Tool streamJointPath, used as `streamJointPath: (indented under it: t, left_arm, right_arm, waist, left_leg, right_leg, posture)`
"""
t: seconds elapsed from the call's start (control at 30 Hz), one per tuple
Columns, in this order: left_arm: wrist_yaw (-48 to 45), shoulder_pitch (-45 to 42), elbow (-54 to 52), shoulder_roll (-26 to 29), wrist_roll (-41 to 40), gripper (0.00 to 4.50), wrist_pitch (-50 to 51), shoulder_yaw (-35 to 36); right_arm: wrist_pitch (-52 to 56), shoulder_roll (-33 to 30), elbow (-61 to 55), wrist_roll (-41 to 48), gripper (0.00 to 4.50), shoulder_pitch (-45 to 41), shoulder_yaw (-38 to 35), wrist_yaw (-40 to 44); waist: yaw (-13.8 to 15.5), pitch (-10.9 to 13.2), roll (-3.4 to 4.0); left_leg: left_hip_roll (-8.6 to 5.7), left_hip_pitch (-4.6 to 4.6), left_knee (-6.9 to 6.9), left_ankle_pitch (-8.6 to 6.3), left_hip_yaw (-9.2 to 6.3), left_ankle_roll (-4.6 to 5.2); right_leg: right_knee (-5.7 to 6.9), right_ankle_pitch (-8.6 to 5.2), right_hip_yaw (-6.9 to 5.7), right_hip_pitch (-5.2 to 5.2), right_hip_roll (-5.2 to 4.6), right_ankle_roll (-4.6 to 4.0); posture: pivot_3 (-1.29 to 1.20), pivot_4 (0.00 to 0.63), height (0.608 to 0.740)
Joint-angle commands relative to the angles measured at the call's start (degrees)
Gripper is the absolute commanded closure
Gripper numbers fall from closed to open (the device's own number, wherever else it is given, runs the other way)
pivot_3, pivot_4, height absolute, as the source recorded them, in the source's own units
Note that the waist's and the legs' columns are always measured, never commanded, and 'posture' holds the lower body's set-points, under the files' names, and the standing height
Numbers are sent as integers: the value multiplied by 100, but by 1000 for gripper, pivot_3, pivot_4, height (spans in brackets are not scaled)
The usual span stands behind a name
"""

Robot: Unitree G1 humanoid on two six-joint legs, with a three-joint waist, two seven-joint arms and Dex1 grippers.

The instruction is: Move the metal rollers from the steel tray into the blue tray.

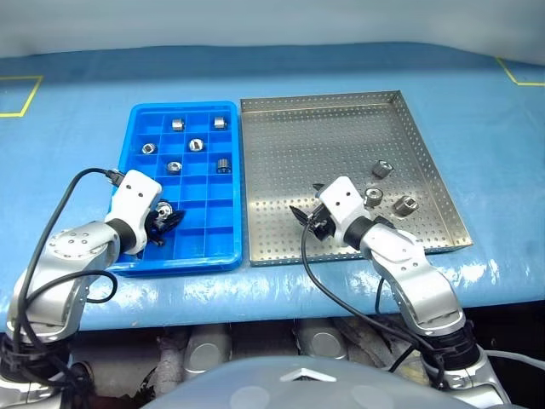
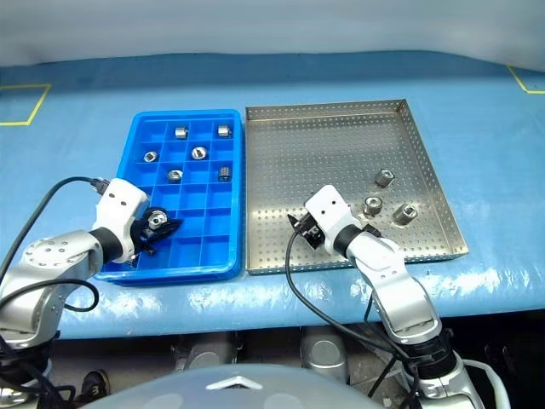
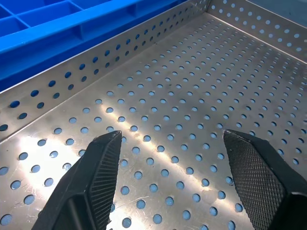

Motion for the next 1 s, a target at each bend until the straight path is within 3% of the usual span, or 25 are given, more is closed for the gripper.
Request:
streamJointPath:
  t: [0.03,0.13,0.17,0.33,0.67,1.0]
  left_arm:
    - [12,-116,60,-52,14,1091,-307,44]
    - [262,-351,203,-267,94,102,-392,13]
    - [317,-462,225,-441,21,44,-474,73]
    - [-75,-915,-40,-1314,-930,44,-959,221]
    - [80,-1032,419,-2124,-676,44,-1476,-1376]
    - [25,-1152,747,-2272,-510,44,-1732,-1888]
  right_arm:
    - [-86,-3,-121,-41,940,-56,-127,-73]
    - [-114,-1,-98,-54,940,-74,-135,-92]
    - [-126,11,-91,-72,940,-81,-141,-121]
    - [-91,199,123,-272,940,-188,-496,-647]
    - [-153,283,999,-620,940,-415,-1605,-1625]
    - [-434,517,1937,-389,940,-880,-1842,-1609]
  waist:
    - [4,0,0]
    - [23,0,0]
    - [28,0,0]
    - [41,-1,-3]
    - [20,-5,1]
    - [-148,-8,8]
  left_leg:
    - [0,0,0,0,0,0]
    - [-1,-1,3,0,0,0]
    - [-1,0,3,0,0,0]
    - [-4,-4,5,0,1,0]
    - [-10,-2,6,0,4,0]
    - [-7,9,8,0,5,2]
  right_leg:
    - [0,0,0,0,0,0]
    - [0,0,-1,1,-1,0]
    - [0,1,0,2,-1,0]
    - [-3,13,-1,3,-5,-17]
    - [-3,19,4,6,-5,-25]
    - [3,16,9,14,2,-19]
  posture:
    - [-75,150,740]
    - [-79,150,740]
    - [-80,150,740]
    - [-82,150,740]
    - [-105,150,740]
    - [-123,150,740]
